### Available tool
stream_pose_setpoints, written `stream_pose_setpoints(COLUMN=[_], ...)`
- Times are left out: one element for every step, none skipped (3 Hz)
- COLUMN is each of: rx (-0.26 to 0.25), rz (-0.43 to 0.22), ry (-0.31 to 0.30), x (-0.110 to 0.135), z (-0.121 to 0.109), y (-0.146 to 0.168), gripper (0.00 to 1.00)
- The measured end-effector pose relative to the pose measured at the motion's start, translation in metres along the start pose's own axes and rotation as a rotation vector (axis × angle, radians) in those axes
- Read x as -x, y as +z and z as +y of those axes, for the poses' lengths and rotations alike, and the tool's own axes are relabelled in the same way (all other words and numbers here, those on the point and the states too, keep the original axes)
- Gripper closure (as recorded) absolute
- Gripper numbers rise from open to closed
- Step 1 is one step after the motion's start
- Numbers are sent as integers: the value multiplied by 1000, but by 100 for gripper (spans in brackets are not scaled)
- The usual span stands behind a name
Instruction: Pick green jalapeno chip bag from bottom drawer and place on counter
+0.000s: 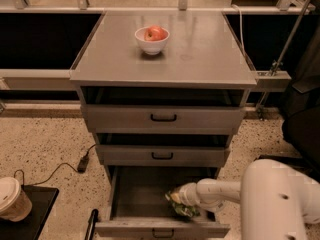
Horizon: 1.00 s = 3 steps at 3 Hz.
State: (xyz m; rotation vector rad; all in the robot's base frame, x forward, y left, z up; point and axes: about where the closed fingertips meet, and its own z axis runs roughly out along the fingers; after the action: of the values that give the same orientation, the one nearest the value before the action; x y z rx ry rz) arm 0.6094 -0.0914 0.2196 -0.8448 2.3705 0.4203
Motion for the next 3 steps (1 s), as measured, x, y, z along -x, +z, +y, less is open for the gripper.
stream_pose_setpoints(rx=[-118,-233,-245], rz=[-118,-183,-175], ry=[-79,-113,-174], x=[69,120,127], z=[3,19,33], y=[-69,-145,-170], gripper=[100,100,100])
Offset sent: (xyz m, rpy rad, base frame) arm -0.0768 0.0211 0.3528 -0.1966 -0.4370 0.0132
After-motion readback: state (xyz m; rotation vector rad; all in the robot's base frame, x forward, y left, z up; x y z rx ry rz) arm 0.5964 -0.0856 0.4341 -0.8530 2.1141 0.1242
